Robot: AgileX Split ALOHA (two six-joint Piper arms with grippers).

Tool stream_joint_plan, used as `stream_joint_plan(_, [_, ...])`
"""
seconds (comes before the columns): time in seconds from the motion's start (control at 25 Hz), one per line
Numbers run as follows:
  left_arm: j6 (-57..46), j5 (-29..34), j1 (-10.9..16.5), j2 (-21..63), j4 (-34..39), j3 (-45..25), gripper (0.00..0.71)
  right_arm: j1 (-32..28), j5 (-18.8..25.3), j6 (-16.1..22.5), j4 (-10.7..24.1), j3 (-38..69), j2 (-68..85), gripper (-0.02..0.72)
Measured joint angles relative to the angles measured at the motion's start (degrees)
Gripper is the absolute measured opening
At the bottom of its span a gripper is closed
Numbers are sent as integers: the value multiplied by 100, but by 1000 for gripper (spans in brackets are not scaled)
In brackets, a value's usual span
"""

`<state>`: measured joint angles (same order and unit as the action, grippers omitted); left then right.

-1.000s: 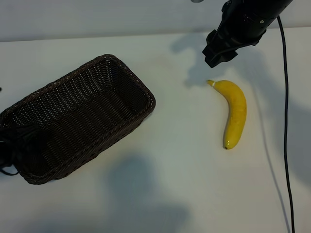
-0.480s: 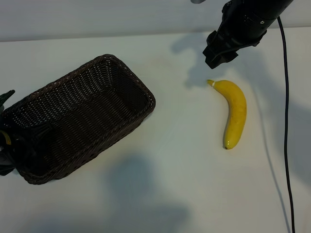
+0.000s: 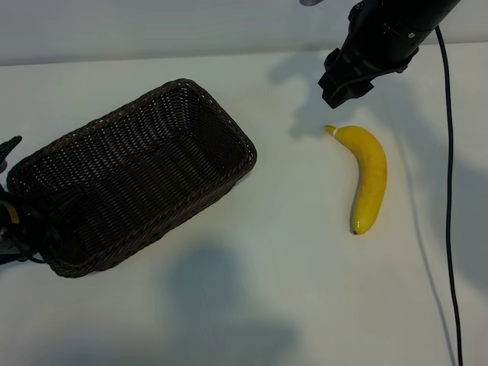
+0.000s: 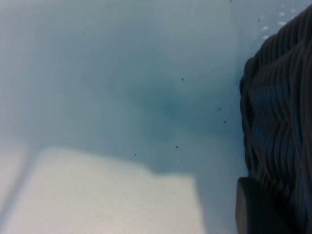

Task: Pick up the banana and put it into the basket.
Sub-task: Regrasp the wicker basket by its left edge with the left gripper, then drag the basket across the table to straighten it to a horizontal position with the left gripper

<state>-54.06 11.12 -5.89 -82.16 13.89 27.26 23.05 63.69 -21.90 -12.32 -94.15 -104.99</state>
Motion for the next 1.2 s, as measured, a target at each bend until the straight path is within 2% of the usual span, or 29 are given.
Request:
stream_joint_plan(0.36, [357, -59, 0, 0, -148, 0, 193, 0, 11, 5, 0, 0, 0, 584])
stream_joint_plan(0.6, [1279, -15, 6, 0, -822, 92, 193, 0, 11, 24, 0, 0, 0, 584])
stream_joint_plan(0.88, [3012, 492, 6, 25, -1836, 642, 174, 0, 11, 35, 0, 0, 0, 584])
stream_joint_plan(1.2, [3968, 1203, 6, 25, -1991, 1492, 170, 0, 11, 101, 0, 0, 0, 584])
